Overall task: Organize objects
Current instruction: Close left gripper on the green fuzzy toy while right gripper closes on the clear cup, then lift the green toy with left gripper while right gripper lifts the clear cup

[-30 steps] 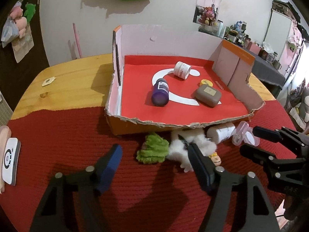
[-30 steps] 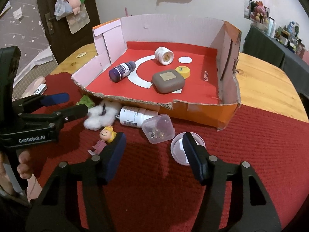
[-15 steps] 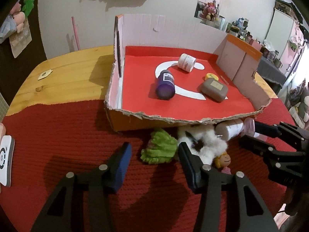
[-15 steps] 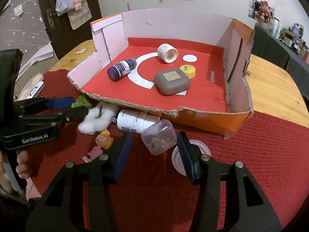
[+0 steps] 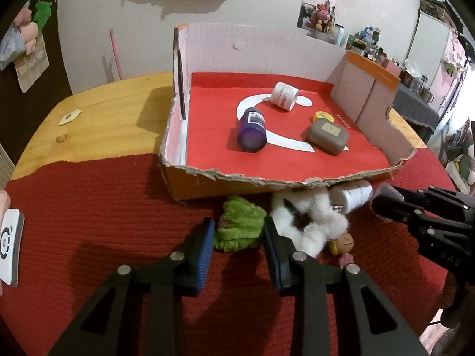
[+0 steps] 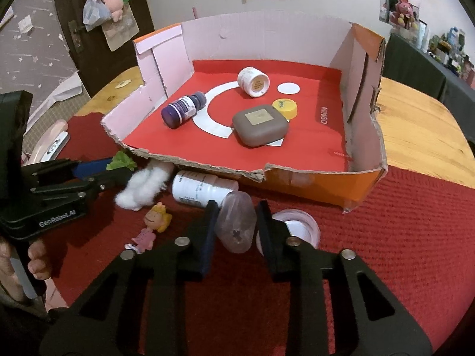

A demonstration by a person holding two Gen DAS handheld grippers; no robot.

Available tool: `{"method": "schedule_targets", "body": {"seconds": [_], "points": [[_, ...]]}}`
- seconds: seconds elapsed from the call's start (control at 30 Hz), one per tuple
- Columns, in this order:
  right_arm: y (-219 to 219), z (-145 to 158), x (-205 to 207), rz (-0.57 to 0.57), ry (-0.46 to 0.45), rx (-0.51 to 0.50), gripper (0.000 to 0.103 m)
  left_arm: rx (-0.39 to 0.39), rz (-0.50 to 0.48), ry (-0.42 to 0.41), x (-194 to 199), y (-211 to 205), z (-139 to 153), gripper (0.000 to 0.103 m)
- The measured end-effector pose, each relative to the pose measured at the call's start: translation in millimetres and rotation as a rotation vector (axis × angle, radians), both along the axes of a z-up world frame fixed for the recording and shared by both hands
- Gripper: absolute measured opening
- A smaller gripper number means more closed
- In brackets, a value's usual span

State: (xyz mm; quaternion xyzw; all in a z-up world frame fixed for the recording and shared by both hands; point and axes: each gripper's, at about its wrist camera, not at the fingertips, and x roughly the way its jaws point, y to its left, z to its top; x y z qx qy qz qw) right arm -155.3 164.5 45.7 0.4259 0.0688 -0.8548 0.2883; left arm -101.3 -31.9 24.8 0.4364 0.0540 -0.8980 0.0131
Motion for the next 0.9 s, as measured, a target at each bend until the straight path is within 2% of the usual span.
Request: {"method": "schedule_targets", "body": {"seconds": [0.2, 0.9], "points": [[-2.7, 8.2, 7.7, 0.013, 0.014, -0.008, 0.019, 0.007, 0.002, 0.019, 4.6, -1.1, 7.3, 0.034], [1.6, 3.4, 23.1, 0.013, 0.001, 0.010, 0.017, 0.013, -0.005, 0.037, 14.5, 3.7, 10.0, 0.032]]}}
